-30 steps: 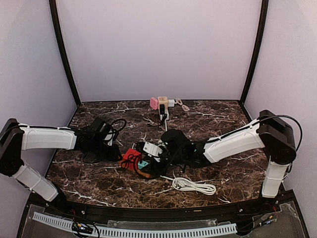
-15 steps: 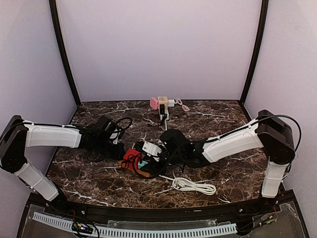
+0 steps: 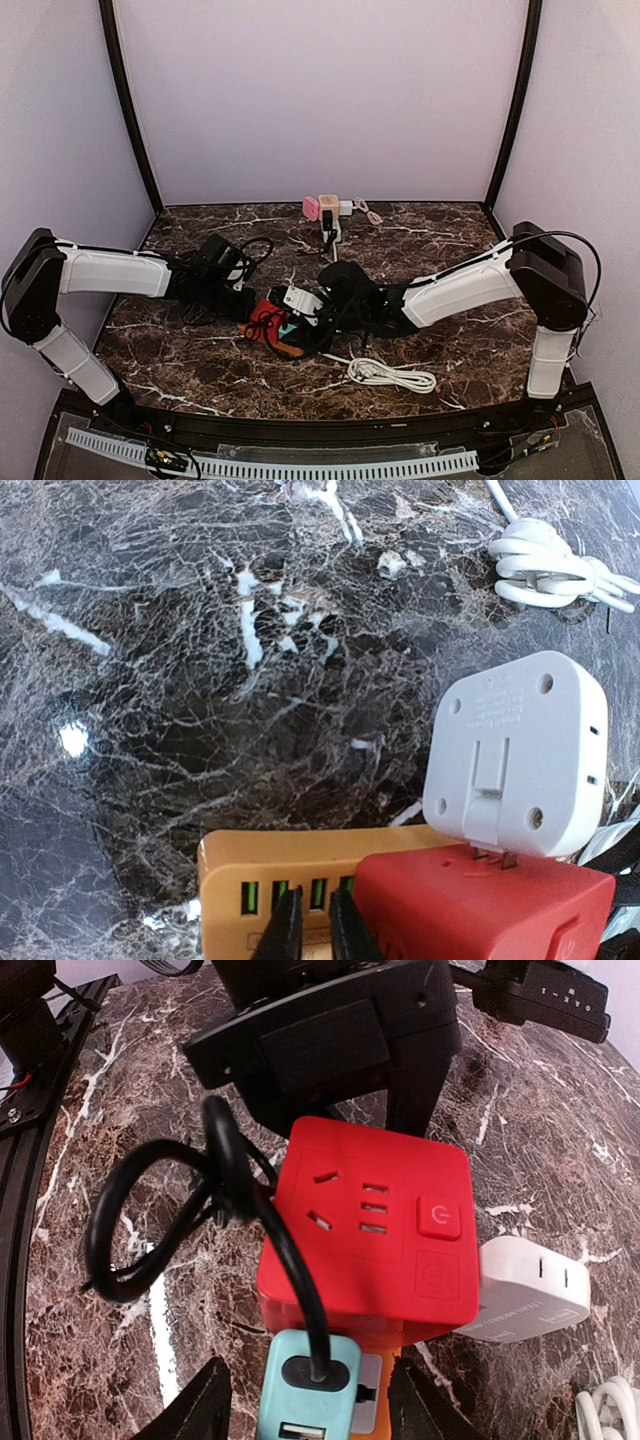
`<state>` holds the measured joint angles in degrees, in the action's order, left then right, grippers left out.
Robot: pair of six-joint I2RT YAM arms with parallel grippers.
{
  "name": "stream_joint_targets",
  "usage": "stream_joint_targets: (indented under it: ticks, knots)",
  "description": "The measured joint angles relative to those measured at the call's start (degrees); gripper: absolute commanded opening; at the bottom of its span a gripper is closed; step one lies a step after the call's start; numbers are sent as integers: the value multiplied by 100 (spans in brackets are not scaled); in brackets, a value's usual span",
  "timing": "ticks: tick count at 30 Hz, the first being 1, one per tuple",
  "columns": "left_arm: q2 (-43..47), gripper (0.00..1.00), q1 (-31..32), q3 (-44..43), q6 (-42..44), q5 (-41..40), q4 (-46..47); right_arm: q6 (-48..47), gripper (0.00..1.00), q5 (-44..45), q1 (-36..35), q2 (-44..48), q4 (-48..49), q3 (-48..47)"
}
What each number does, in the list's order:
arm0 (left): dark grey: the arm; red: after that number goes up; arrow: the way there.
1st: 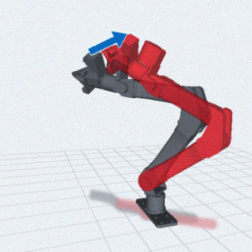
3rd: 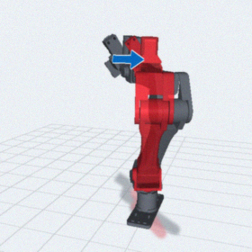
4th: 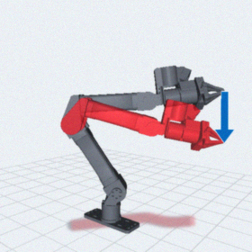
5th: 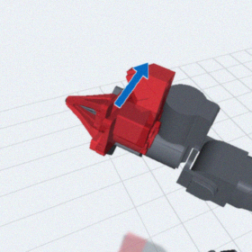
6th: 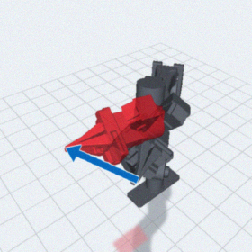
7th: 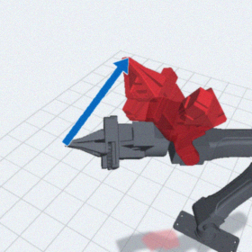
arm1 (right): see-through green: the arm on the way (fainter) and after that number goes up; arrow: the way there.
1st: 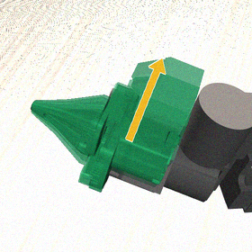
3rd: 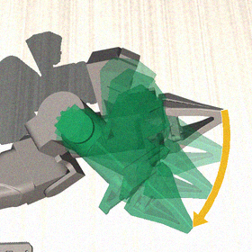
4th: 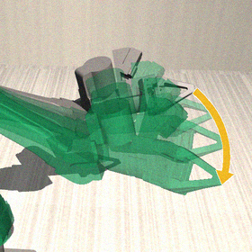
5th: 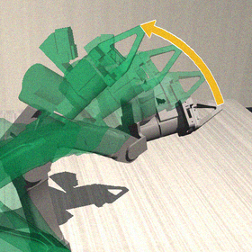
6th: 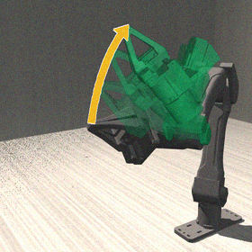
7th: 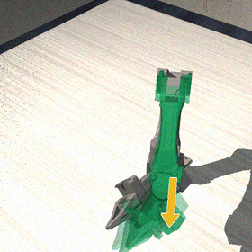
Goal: Pull the plug off the socket
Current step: Remove the plug from the socket.
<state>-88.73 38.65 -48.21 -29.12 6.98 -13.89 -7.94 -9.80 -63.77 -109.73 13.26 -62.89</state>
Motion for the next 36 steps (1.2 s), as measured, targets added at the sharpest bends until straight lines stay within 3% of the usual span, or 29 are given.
stream_joint_targets:
  ticks: [6, 10, 15, 31, 36]
  knots:
    - [-48, 12, 0, -11, 0, -22, 85, 4, 42, 90, 0, -4, -7, -9]
    - [-70, 12, 11, -11, 0, -44, 153, 11, 49, 131, 0, -7, -42, -11]
    - [-85, 11, 15, -11, -2, -55, 199, -13, 48, 203, 0, -46, -76, -13]
    - [-122, 10, 26, -11, 4, -173, 293, -28, 8, 232, 2, -129, -267, -66]
    - [-136, 10, 50, -22, 28, -254, 293, -31, 1, 229, 2, -129, -282, -74]
